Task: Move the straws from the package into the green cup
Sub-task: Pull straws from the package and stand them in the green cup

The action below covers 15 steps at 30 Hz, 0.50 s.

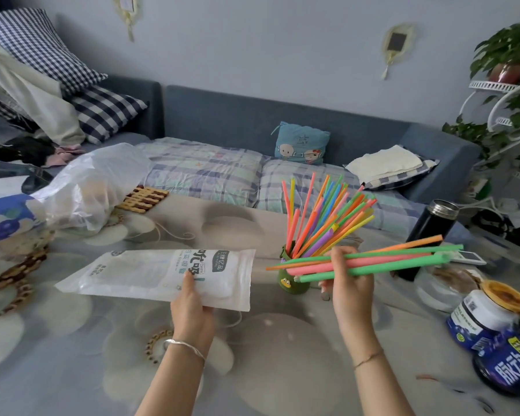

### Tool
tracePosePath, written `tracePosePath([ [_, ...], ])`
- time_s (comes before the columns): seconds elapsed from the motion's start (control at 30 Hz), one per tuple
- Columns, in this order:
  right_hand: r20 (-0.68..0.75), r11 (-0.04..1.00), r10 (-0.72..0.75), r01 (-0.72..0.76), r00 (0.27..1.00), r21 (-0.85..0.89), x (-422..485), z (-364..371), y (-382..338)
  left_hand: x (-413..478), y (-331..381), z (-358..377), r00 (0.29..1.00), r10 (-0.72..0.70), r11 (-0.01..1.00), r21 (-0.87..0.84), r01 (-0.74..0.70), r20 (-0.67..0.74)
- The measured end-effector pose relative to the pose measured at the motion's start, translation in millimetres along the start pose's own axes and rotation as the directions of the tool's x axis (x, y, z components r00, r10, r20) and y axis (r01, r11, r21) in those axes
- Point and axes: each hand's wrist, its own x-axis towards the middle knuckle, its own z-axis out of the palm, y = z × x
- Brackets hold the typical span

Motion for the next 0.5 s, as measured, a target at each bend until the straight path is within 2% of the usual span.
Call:
tracePosePath([
  [0.1,0.189,0.92,-0.265,0.307,0.946,-0.244,21.8,-1.8,0.9,2.3,-0.2,-0.3,1.0,0.002,1.0,0.005,-0.002,-0.003],
  [0.17,0.322,0.776,-0.382,0.49,0.866,-0.398,34.6,-0.4,2.9,1.1,-0.3,0.1,1.0,0.006,1.0,0.011,-0.006,0.011],
  [0.23,0.421,0.63,-0.427,0.597,0.8,-0.497,47.0,2.6,1.7,0.0,-0.6,0.4,1.0,0.011,1.0,0.017,-0.011,0.028],
  [0.3,0.469,0.557,-0.372,0.597,0.801,-0.578,56.6,6.7,-3.3,-0.3,-1.3,0.0,0.999,0.016,1.0,0.02,-0.017,0.036],
  [0.5,0.483,0.531,-0.084,0.45,0.871,-0.718,79.3,21.3,-10.3,1.8,-0.7,-0.7,0.998,0.022,1.0,-0.001,-0.022,0.055],
])
